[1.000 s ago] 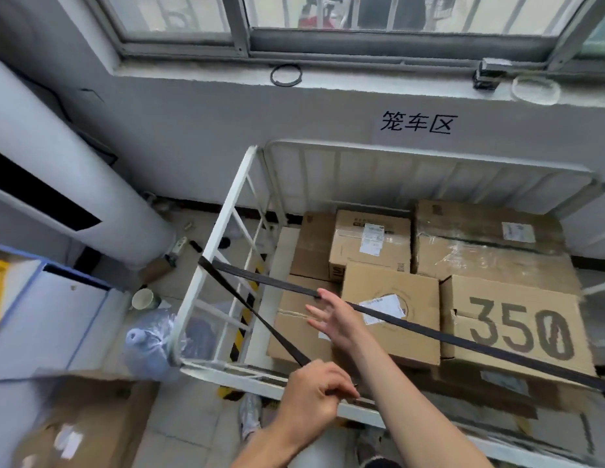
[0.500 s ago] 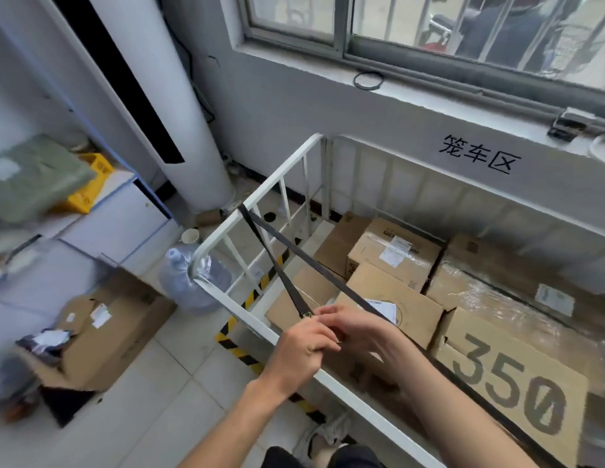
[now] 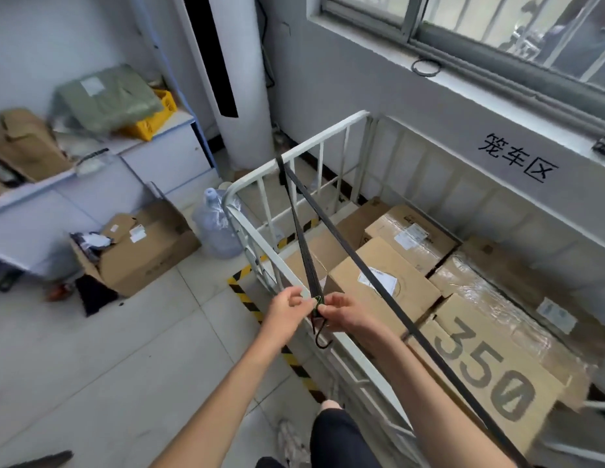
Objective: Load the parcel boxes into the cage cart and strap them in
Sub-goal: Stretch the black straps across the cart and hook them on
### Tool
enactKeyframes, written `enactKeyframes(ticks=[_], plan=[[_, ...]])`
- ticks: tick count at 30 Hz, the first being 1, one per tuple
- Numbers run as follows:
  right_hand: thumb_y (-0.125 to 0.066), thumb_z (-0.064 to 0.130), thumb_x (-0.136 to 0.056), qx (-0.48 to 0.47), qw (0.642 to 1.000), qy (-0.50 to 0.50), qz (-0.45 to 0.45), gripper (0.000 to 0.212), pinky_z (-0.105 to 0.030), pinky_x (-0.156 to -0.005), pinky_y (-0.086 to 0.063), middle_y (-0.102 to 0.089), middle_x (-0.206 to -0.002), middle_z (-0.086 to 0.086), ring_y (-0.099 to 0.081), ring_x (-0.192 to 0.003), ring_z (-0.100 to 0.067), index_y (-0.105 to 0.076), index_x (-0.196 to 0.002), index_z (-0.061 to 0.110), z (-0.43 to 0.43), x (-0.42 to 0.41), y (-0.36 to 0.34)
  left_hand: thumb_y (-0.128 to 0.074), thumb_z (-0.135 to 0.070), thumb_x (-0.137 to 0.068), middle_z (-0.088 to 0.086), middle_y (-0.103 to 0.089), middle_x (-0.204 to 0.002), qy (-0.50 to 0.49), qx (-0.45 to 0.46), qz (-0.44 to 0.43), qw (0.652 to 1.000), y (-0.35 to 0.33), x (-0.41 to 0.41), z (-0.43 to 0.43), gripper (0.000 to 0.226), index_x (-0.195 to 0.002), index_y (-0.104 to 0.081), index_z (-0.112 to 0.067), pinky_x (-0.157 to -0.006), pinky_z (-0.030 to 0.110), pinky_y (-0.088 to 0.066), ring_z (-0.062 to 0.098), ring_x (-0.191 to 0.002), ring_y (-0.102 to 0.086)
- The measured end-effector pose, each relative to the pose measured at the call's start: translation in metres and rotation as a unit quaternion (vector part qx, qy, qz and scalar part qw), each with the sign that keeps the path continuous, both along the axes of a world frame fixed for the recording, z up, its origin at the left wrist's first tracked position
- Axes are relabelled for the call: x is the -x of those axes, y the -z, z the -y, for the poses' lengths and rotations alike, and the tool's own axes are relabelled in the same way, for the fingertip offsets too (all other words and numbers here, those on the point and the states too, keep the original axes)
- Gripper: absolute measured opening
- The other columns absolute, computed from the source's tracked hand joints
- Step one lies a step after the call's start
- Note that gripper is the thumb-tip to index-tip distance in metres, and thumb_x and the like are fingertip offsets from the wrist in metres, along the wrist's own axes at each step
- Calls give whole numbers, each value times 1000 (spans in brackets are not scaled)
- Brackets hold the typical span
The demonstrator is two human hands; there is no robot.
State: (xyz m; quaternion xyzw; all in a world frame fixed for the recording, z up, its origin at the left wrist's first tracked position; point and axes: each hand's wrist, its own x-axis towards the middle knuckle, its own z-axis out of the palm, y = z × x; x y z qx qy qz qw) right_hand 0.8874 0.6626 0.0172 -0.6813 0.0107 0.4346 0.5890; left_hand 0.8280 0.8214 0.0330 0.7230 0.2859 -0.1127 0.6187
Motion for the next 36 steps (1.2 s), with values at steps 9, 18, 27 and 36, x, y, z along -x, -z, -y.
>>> enactKeyframes(ticks=[9,18,27,36], plan=[[-67,13,-94,0,999,4,-42,8,-24,-54,-43,-64,-79,-8,-58,-60,-12,-61,-89,11,68,-2,7,-76,-20,-85,2,-72,-103,39,10,-65,997,-5,-4,60,30,-114,-67,-15,-81,31,-56,13,-94,-68],[-71,23,-89,59,998,-24,-9,13,-35,-64,-28,-49,-79,-11,-40,-75,-25,-63,-80,18,121,-58,44,-79,-24,-79,0,-65,-79,174,-135,-137,966,28,-84,109,14,-89,-73,-16,-71,32,-46,16,-74,-58],[-66,18,-95,77,997,10,-26,10,-24,-60,-41,-54,-76,0,-47,-67,-13,-58,-88,15,116,-83,125,-81,-22,-78,-7,-56,-60,283,-253,-216,899,103,-149,119,23,-61,-65,-22,-56,27,-36,11,-61,-51],[-67,17,-92,142,988,-45,-27,21,-29,-65,-38,-51,-73,7,-45,-67,-10,-50,-79,20,144,-44,187,-79,-22,-78,0,-62,-67,378,-295,-292,827,164,-126,157,14,-76,-71,-10,-58,28,-40,19,-66,-56]])
